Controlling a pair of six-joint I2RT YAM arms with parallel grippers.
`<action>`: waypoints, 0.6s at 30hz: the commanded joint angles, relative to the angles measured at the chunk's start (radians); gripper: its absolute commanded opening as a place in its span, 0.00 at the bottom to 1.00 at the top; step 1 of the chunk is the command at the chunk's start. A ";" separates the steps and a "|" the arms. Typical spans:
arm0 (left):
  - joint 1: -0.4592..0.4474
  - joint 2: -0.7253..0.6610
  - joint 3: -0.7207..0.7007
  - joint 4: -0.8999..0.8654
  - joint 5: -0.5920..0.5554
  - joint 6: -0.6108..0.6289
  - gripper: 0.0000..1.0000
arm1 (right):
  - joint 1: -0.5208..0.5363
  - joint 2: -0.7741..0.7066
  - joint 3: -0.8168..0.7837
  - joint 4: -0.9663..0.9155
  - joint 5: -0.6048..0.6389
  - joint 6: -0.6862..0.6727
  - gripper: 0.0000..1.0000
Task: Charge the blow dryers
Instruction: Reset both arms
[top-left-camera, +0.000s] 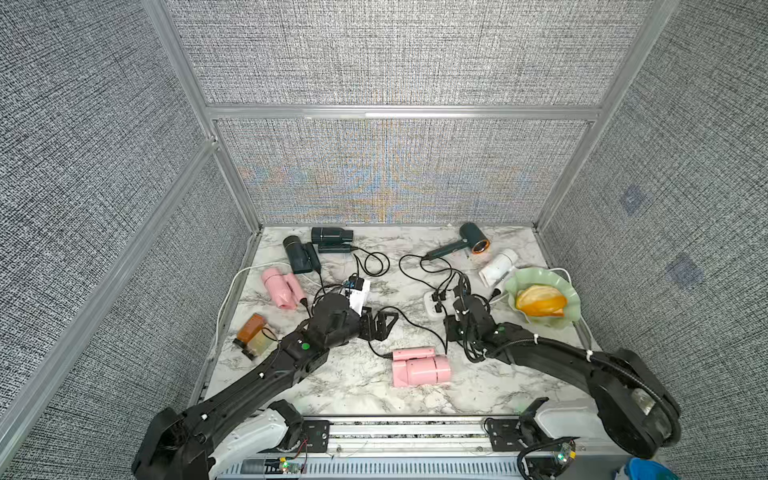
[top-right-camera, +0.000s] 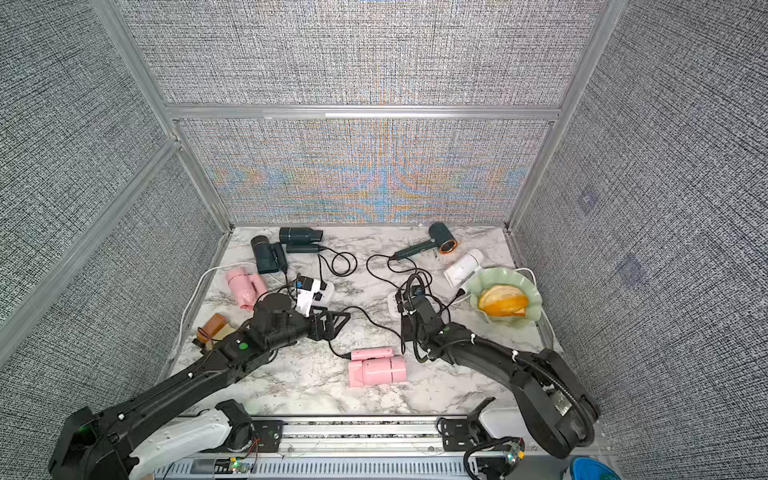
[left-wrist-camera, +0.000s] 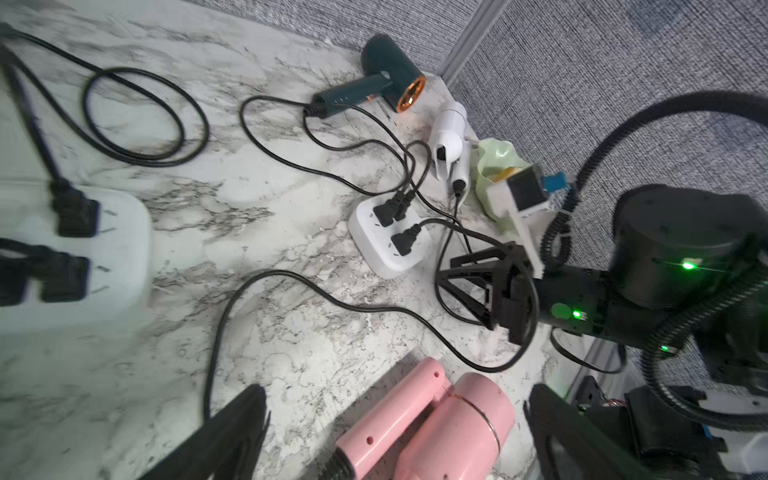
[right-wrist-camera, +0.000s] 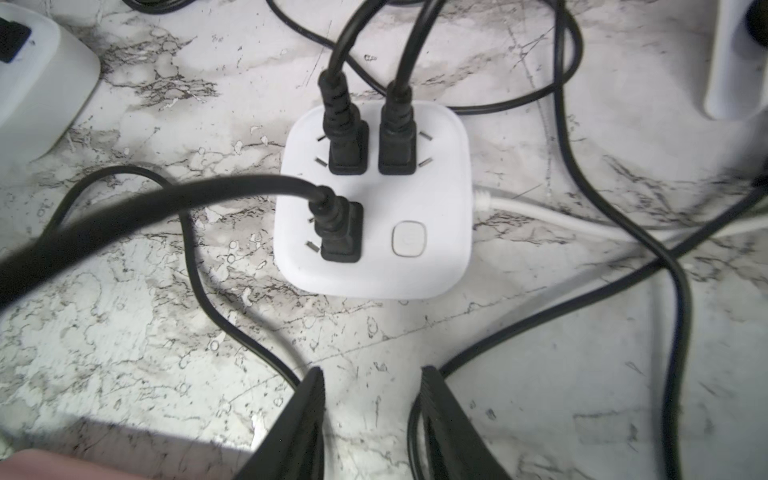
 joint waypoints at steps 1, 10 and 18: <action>0.028 -0.051 -0.004 -0.045 -0.105 0.056 0.99 | -0.016 -0.071 -0.009 -0.097 0.037 0.035 0.42; 0.093 -0.115 -0.036 -0.059 -0.240 0.046 0.99 | -0.042 -0.312 -0.005 -0.176 0.022 0.021 0.43; 0.132 -0.091 -0.067 -0.013 -0.193 0.052 1.00 | -0.057 -0.401 0.042 -0.212 0.047 -0.022 0.63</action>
